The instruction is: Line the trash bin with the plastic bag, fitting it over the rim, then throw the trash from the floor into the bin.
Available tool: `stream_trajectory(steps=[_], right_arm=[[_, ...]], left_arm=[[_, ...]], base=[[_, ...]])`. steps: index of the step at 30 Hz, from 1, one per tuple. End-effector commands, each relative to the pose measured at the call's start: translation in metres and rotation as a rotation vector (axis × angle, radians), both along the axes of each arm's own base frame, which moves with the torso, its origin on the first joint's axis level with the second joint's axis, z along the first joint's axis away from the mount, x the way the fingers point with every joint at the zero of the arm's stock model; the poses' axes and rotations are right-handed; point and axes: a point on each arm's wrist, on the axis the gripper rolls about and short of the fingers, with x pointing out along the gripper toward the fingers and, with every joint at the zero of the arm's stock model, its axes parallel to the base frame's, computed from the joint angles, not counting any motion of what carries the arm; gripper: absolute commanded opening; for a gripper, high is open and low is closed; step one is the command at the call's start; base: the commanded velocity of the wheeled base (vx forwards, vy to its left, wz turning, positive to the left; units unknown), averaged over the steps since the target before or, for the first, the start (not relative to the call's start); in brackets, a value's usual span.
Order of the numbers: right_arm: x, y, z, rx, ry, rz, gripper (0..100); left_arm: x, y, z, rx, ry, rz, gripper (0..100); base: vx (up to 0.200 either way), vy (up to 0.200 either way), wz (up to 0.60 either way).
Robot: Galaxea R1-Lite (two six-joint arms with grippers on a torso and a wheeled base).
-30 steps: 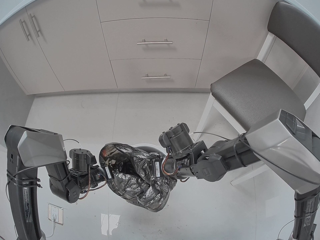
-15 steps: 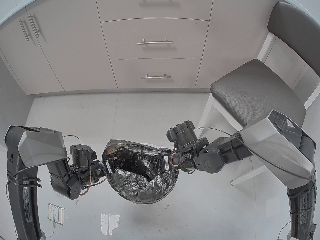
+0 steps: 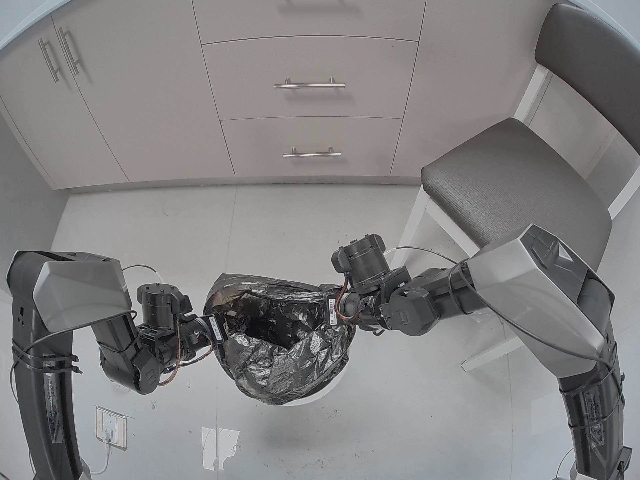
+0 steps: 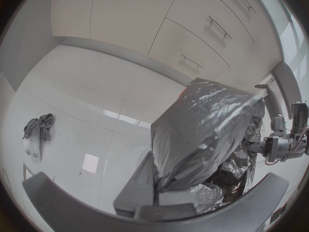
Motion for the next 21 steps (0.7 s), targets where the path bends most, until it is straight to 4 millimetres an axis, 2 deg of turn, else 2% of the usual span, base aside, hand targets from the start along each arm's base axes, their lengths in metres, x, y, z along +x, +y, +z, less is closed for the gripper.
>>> stream_trajectory(steps=[1,6,12,15,21], right_arm=[[0.009,-0.003,-0.004,0.003,-0.005,-0.018,0],[0.013,-0.014,-0.003,-0.001,-0.001,-0.046,0],[0.002,-0.018,-0.003,-0.018,0.024,-0.036,0],[-0.018,-0.016,0.003,-0.031,0.048,0.0,0],[-0.057,-0.005,0.001,-0.049,0.095,0.059,0]], left_arm=[[0.002,0.0,0.002,0.0,-0.01,-0.001,0],[0.002,-0.001,0.005,-0.002,-0.021,-0.002,0],[-0.003,-0.003,0.012,0.007,-0.021,-0.013,0],[-0.002,-0.004,0.012,0.019,-0.024,-0.022,0],[-0.002,-0.004,0.01,0.018,-0.02,-0.018,0]], base=[[0.0,0.0,0.0],[0.0,0.0,0.0],[0.0,0.0,0.0],[0.0,0.0,0.0],[0.0,0.0,0.0]])
